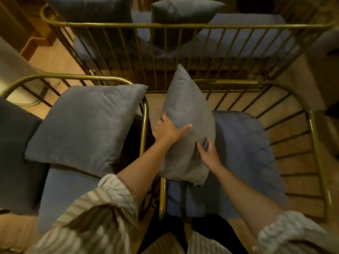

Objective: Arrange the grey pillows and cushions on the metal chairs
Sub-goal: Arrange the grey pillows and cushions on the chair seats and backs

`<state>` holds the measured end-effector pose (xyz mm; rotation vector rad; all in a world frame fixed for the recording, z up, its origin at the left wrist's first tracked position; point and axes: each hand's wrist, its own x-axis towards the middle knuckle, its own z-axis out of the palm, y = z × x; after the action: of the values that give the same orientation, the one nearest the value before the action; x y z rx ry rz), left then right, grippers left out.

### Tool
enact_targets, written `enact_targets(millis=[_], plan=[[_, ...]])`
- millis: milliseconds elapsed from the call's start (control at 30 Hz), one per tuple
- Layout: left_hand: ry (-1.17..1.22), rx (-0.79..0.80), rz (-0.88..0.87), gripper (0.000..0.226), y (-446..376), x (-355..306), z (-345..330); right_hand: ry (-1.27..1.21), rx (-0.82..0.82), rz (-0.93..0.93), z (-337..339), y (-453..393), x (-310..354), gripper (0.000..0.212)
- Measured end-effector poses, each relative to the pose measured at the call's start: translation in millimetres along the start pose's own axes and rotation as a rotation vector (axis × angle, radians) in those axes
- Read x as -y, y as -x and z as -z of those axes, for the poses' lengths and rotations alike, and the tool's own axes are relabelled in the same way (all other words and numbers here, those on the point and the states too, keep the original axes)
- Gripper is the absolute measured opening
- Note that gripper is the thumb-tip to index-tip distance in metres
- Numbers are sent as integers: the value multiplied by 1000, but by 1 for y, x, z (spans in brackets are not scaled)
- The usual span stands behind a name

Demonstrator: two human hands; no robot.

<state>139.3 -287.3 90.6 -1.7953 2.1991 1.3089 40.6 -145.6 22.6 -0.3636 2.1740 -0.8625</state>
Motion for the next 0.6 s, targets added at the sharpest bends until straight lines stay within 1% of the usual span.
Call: enact_targets(millis=[67, 167, 233, 300, 400, 433, 533, 567, 600], plan=[[-82, -62, 46, 132, -2, -11, -12, -135, -56, -98, -3, -8, -9, 64], [-140, -168, 38, 131, -10, 3, -23, -240, -47, -273, -8, -28, -35, 70], [-119, -193, -2, 128, -19, 20, -25, -309, -30, -363, -10, -43, -54, 73], [-69, -205, -38, 127, -26, 32, -25, -345, -7, -445, -6, -49, -58, 77], [33, -209, -93, 124, -38, 45, -28, -376, 31, -517, -1, -68, -72, 84], [66, -211, -113, 121, -39, 49, -28, -391, 52, -525, -1, -73, -76, 94], [125, -231, -151, 113, -49, 59, -34, -445, 76, -494, -4, -106, -111, 142], [141, -236, -160, 110, -52, 63, -35, -444, 84, -491, -5, -115, -120, 151], [155, -242, -171, 108, -54, 65, -35, -457, 101, -503, -3, -118, -116, 149]])
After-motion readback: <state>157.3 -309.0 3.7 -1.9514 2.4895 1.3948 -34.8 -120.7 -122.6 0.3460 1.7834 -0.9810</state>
